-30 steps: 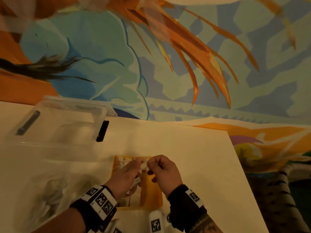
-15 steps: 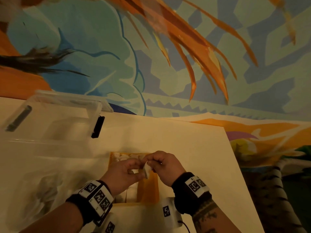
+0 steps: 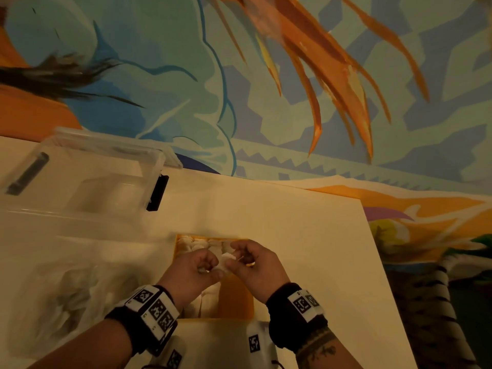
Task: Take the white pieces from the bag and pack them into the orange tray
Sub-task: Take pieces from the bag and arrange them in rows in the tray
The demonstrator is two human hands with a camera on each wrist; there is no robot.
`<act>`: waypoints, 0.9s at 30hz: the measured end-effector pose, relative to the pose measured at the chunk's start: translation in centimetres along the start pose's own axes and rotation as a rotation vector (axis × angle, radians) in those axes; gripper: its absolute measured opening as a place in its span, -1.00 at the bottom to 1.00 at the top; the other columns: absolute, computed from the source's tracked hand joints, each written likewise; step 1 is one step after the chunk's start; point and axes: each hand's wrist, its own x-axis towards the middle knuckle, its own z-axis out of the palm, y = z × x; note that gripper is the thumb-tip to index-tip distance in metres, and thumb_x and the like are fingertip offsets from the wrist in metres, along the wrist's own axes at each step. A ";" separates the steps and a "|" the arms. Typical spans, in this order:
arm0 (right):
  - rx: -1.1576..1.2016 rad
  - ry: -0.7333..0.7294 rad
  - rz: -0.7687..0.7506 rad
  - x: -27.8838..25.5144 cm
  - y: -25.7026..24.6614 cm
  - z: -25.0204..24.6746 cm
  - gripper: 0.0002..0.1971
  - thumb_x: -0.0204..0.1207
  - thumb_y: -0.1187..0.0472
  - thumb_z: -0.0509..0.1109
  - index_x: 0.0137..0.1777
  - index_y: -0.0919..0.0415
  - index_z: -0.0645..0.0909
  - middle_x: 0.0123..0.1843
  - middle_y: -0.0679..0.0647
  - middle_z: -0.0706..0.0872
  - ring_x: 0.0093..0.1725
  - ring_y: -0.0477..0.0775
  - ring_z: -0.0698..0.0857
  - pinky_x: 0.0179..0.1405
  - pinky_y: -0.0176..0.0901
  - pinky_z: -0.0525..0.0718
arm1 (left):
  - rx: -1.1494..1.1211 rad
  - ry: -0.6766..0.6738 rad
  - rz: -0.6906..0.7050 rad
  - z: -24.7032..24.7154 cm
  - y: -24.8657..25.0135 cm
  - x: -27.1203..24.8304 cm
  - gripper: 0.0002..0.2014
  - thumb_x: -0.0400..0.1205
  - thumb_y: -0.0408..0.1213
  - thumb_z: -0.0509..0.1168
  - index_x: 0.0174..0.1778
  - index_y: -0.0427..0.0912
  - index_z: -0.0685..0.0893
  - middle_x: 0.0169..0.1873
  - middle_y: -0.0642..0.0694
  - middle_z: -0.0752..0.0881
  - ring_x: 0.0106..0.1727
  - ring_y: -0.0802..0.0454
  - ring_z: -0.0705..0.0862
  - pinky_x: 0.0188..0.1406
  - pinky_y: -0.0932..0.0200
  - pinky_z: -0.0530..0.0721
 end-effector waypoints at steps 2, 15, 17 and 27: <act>-0.093 -0.058 0.023 0.1 0.6 0.5 -0.78 0.51 0.11 0.52 0.15 -0.01 0.72 -0.22 -0.26 0.65 -0.27 -0.43 0.61 -0.23 -0.61 0.50 | -0.002 -0.011 0.002 0.1 -0.5 0.0 -0.79 0.45 -0.26 0.59 -0.22 0.04 0.66 -0.21 0.06 0.72 -0.18 0.28 0.67 -0.16 0.45 0.56; -0.682 -0.283 0.242 6.7 0.6 0.9 -0.77 0.59 0.13 0.29 0.20 0.09 0.65 0.22 0.15 0.71 0.15 0.18 0.69 0.00 -0.13 0.64 | 0.265 0.277 -0.271 -5.9 -4.2 1.7 -0.68 0.49 0.07 0.50 0.09 0.11 0.64 -0.14 0.06 0.72 -0.05 0.06 0.69 0.03 0.15 0.63; -0.705 -0.326 0.271 7.6 0.6 1.7 -0.84 0.59 0.13 0.32 0.10 0.07 0.66 0.20 0.16 0.72 0.13 0.19 0.70 -0.04 -0.13 0.65 | 0.276 0.263 -0.313 -6.3 -4.9 1.7 -0.58 0.45 0.08 0.53 0.17 0.10 0.60 -0.15 0.06 0.68 -0.05 0.05 0.68 0.02 0.16 0.62; -0.671 -0.062 0.373 7.6 1.8 2.9 -0.80 0.58 0.15 0.32 0.15 0.17 0.57 0.11 0.20 0.72 0.10 0.24 0.71 0.03 -0.04 0.71 | 0.310 0.187 -0.347 -6.3 -5.5 1.6 -0.52 0.48 0.08 0.50 0.28 0.11 0.57 -0.21 0.14 0.66 -0.09 0.07 0.68 0.05 0.15 0.67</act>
